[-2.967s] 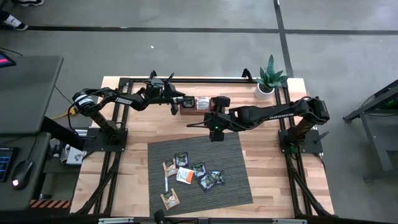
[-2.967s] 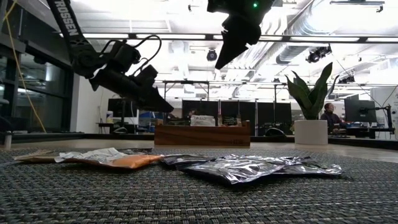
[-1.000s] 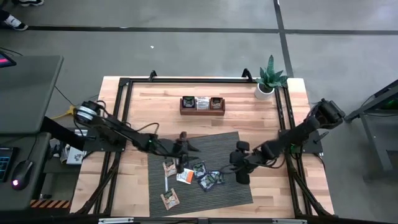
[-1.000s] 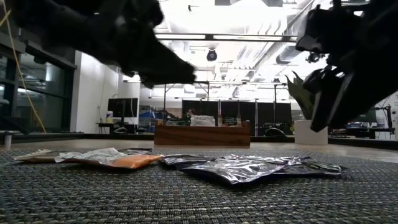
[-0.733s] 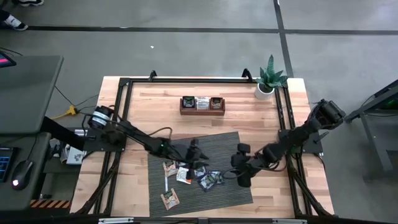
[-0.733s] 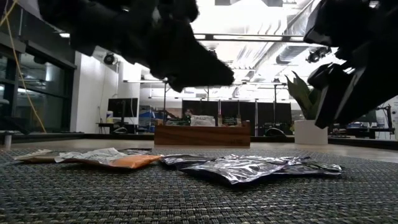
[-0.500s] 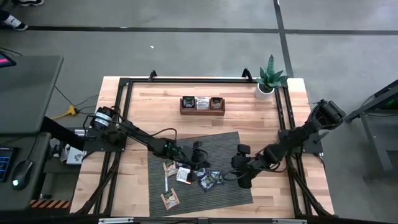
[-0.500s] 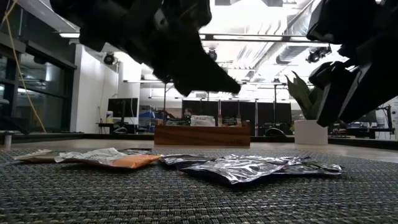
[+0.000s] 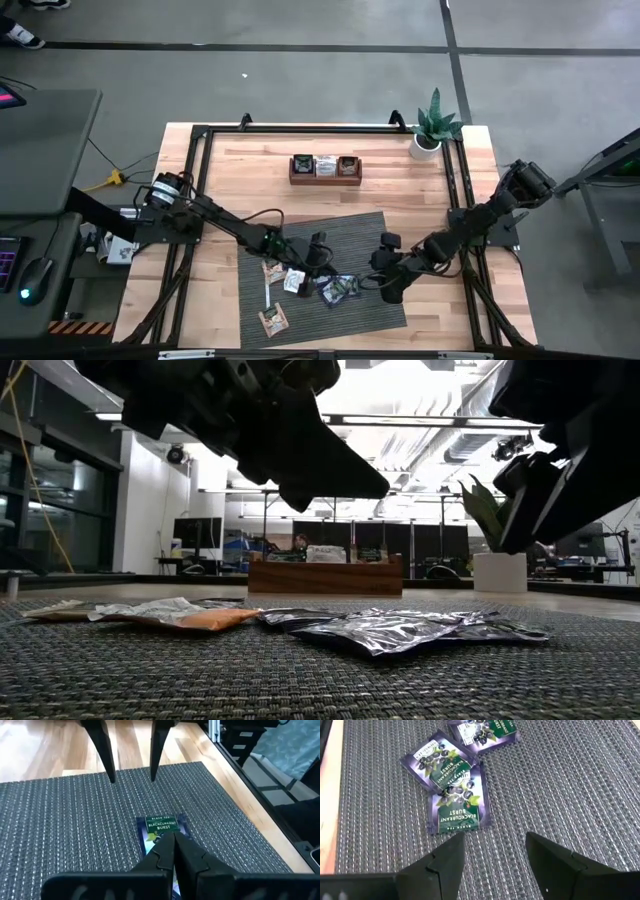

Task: Pick & Place Tea
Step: Put the purple tea bag into the left compartment of the wooden organizer

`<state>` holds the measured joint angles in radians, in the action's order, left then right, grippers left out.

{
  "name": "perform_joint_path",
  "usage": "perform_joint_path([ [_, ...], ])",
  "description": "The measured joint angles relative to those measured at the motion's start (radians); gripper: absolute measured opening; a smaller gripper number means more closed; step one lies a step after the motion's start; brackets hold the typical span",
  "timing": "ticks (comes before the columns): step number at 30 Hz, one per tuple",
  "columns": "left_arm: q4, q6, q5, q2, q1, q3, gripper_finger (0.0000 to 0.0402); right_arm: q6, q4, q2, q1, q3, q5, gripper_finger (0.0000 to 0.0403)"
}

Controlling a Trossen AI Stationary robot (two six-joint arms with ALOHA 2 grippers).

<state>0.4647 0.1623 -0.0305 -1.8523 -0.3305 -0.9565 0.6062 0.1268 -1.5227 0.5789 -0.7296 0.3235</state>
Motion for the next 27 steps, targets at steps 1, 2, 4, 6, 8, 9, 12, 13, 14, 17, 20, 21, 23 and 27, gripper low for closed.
perform_joint_path([
  [1, 0.0, 0.0, -0.001, 0.0, -0.006, 0.0, 0.0, 0.003, -0.003, 0.0, 0.0, 0.0, 0.0, 0.0204],
  [2, 0.0, 0.0, -0.001, 0.0, -0.005, 0.0, 0.0, 0.01, -0.006, 0.0, 0.0, 0.0, -0.001, 0.0204],
  [4, 0.011, 0.001, 0.002, -0.012, -0.009, -0.001, 0.0, 0.026, -0.007, 0.0, 0.0, 0.0, -0.007, 0.0204],
  [6, 0.018, 0.009, 0.014, -0.049, -0.01, -0.017, 0.0, 0.045, -0.006, 0.0, 0.0, 0.0, -0.021, 0.0204],
  [8, -0.009, 0.009, 0.023, -0.063, -0.016, -0.023, 0.0, 0.048, -0.012, 0.0, 0.0, 0.0, -0.032, 0.0204],
  [9, 0.004, 0.008, 0.025, -0.08, -0.018, -0.045, 0.0, 0.049, -0.015, 0.0, 0.003, 0.0, -0.036, 0.0204],
  [12, 0.005, 0.002, 0.0, -0.127, -0.018, -0.084, 0.0, 0.049, -0.019, 0.0, 0.007, 0.0, -0.036, 0.0204],
  [13, -0.017, -0.005, -0.006, -0.132, -0.018, -0.088, 0.0, 0.055, -0.019, 0.0, 0.01, 0.0, -0.038, 0.0204],
  [14, -0.019, -0.008, -0.004, -0.134, -0.018, -0.097, 0.0, 0.063, -0.017, 0.0, 0.011, 0.0, -0.038, 0.0204],
  [17, 0.02, -0.014, -0.012, -0.121, -0.016, -0.121, 0.0, 0.075, -0.016, 0.0, 0.016, 0.0, -0.038, 0.0204],
  [20, -0.016, -0.023, -0.037, -0.128, -0.017, -0.121, 0.0, 0.078, -0.016, 0.0, 0.023, 0.0, -0.035, 0.0204],
  [21, -0.036, -0.024, -0.042, -0.13, -0.017, -0.125, 0.0, 0.078, -0.016, 0.0, 0.024, 0.0, -0.034, 0.0204],
  [23, -0.055, -0.026, -0.057, -0.129, -0.017, -0.152, 0.0, 0.077, -0.015, 0.0, 0.025, 0.0, -0.028, 0.0204],
  [27, -0.111, -0.029, -0.066, -0.165, -0.017, -0.204, 0.0, 0.074, -0.012, 0.0, 0.024, 0.0, -0.014, 0.0204],
])
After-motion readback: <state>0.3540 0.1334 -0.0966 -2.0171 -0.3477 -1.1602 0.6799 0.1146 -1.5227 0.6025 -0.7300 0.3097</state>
